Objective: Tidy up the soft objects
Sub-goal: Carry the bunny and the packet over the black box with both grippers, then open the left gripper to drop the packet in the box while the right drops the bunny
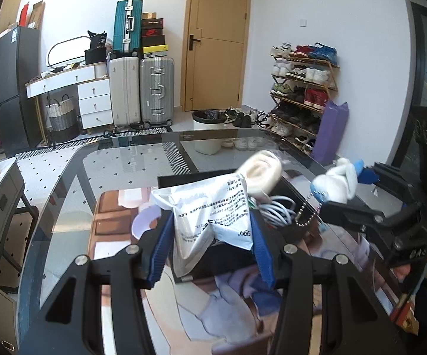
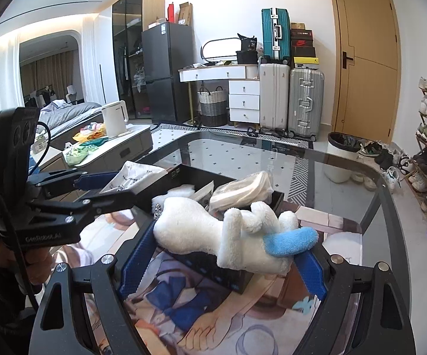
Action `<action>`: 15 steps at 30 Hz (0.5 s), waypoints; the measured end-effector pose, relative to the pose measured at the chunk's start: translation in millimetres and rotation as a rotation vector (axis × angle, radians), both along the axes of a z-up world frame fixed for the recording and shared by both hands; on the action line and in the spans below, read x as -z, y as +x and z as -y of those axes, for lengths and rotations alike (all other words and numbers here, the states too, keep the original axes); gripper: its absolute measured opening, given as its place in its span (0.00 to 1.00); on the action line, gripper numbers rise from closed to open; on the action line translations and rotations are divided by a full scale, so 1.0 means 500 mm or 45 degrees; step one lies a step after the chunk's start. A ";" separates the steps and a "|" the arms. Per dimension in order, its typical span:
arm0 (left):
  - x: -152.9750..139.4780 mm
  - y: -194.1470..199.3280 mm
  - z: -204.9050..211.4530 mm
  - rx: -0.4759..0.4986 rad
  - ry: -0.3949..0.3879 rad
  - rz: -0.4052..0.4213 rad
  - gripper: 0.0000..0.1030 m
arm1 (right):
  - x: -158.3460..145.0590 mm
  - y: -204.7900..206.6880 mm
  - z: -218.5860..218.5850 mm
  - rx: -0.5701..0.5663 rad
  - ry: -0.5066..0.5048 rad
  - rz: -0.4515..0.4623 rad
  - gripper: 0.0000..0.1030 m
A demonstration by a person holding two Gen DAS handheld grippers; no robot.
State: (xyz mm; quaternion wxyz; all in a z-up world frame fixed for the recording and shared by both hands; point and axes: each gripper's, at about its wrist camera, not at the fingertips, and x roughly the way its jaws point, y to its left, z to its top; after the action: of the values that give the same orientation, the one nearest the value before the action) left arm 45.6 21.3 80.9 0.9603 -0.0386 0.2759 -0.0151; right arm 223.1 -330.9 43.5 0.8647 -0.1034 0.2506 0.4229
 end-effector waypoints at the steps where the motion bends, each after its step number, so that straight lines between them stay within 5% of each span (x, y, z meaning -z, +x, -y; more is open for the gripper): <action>1: 0.003 0.011 -0.004 -0.007 0.000 -0.005 0.49 | -0.001 0.004 -0.003 0.003 -0.005 0.006 0.85; 15: 0.047 0.104 -0.013 0.003 -0.004 -0.073 0.52 | -0.019 0.059 -0.078 -0.007 -0.017 0.061 0.85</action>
State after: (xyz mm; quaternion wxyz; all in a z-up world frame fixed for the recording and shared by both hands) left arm 97.6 27.9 57.2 0.9519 -0.0400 0.3034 -0.0155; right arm 252.5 -291.8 52.9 0.8685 -0.1201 0.2325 0.4209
